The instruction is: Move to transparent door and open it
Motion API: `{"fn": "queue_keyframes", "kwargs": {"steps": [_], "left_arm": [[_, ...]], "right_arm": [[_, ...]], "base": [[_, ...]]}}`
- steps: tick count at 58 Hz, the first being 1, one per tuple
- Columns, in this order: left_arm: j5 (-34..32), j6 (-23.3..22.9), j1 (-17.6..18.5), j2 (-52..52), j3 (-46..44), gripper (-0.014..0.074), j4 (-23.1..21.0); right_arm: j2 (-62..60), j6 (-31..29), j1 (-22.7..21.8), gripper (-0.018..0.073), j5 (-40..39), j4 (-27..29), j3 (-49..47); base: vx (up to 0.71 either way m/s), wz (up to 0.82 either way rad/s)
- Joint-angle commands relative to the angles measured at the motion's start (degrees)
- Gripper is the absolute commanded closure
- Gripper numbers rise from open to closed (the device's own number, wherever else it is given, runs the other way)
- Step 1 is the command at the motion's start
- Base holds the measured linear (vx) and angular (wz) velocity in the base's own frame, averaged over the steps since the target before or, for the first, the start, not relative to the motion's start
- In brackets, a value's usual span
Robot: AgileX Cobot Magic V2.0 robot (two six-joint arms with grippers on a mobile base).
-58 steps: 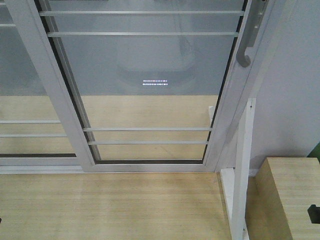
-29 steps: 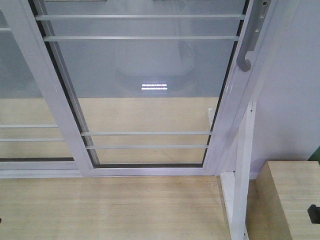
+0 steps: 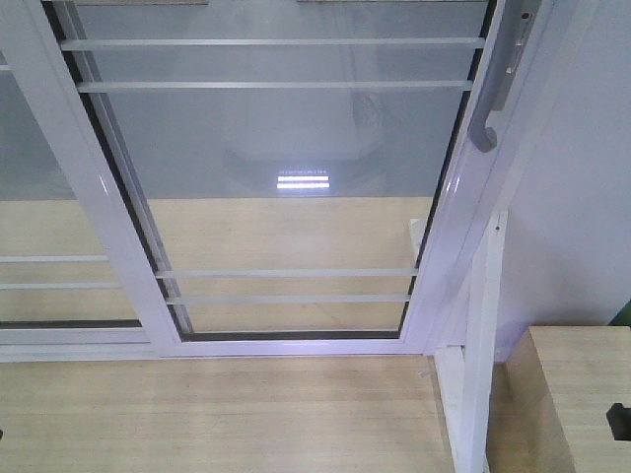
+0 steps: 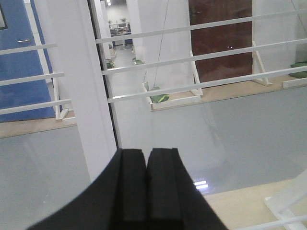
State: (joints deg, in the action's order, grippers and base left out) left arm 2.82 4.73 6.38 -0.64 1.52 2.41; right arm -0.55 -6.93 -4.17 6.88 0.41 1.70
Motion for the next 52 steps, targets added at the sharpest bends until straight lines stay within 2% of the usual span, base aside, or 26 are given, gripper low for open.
{"fn": "queue_keyframes", "kwargs": {"steps": [1, 37, 52], "left_arm": [[-4.4, -0.3, 0.0, -0.7, 1.7, 0.0602, -0.6], [-4.6, -0.3, 0.0, 0.4, 1.6, 0.0602, -0.6], [-3.6, -0.3, 0.0, 0.4, 1.6, 0.0602, -0.6]], "right_arm": [[-0.9, -0.1, -0.2, 0.0567, -4.7, -0.1, 0.8], [0.8, -0.1, -0.2, 0.0567, -5.3, -0.1, 0.7], [1.6, -0.1, -0.2, 0.0567, -3.2, -0.4, 0.7]], "base": [[0.06, -0.01], [0.06, 0.01], [0.00, 0.00]]}}
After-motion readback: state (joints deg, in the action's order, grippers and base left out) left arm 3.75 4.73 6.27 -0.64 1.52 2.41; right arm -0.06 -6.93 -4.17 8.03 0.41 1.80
